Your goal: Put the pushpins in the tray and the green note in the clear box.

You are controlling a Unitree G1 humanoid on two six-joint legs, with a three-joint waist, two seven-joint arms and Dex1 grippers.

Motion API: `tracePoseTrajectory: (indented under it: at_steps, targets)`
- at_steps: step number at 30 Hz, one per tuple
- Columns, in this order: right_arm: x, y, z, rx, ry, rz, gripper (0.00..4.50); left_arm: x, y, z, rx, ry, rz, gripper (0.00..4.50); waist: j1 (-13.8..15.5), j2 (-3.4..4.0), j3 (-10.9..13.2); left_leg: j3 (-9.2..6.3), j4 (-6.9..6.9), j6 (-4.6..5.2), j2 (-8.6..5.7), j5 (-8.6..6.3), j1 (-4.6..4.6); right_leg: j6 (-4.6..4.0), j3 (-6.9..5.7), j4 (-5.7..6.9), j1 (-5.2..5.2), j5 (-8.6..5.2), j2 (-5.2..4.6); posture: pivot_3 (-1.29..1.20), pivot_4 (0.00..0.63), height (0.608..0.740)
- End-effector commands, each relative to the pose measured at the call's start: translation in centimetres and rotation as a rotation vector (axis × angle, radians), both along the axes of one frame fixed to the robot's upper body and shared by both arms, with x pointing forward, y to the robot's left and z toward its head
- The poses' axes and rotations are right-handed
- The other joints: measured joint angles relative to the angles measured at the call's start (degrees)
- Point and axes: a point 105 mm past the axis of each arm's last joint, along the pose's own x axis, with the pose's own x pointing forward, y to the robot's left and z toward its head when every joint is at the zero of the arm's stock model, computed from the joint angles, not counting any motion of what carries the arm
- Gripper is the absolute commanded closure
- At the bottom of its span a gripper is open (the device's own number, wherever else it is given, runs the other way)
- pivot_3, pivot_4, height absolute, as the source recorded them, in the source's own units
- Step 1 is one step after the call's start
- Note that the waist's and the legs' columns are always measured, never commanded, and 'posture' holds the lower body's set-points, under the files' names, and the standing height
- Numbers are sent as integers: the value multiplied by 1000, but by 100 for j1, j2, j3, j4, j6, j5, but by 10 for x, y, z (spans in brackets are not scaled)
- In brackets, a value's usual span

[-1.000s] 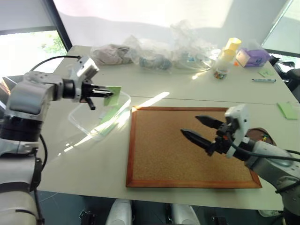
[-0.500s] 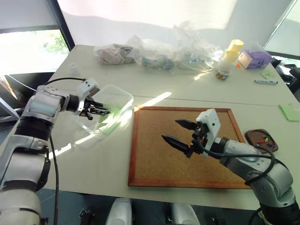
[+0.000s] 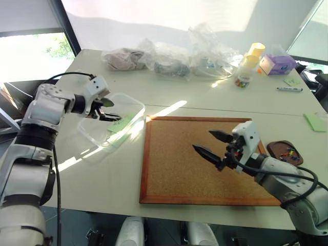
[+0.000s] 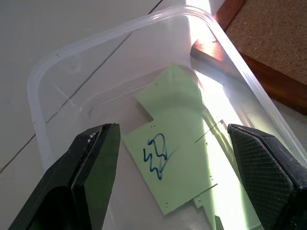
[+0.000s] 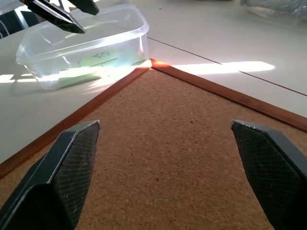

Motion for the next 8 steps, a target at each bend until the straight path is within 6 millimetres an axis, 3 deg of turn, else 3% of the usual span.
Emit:
tracePoseTrajectory:
  at_steps: [1, 4, 8]
  targets:
    - [-6, -21, 19, 26, -65, -66, 0, -17, -15, 41, -47, -109, -122, 513, 1, 0, 0, 0, 0, 0, 0, 0, 0, 0, 1, -1, 1, 0, 0, 0, 150, 740]
    - [-17, -46, 26, 65, -71, -165, 0, -48, -52, 51, -197, -105, -259, 513, 22, 1, -1, -4, -1, 2, 6, -2, 0, 0, 2, -1, 5, 0, -7, 0, 150, 740]
    - [-25, -61, 26, 57, -50, -221, 0, -70, -81, 40, -282, -105, -321, 513, 5, 2, -2, -3, 4, 4, 2, -2, 7, 2, 5, 1, 13, 0, -24, 0, 150, 740]
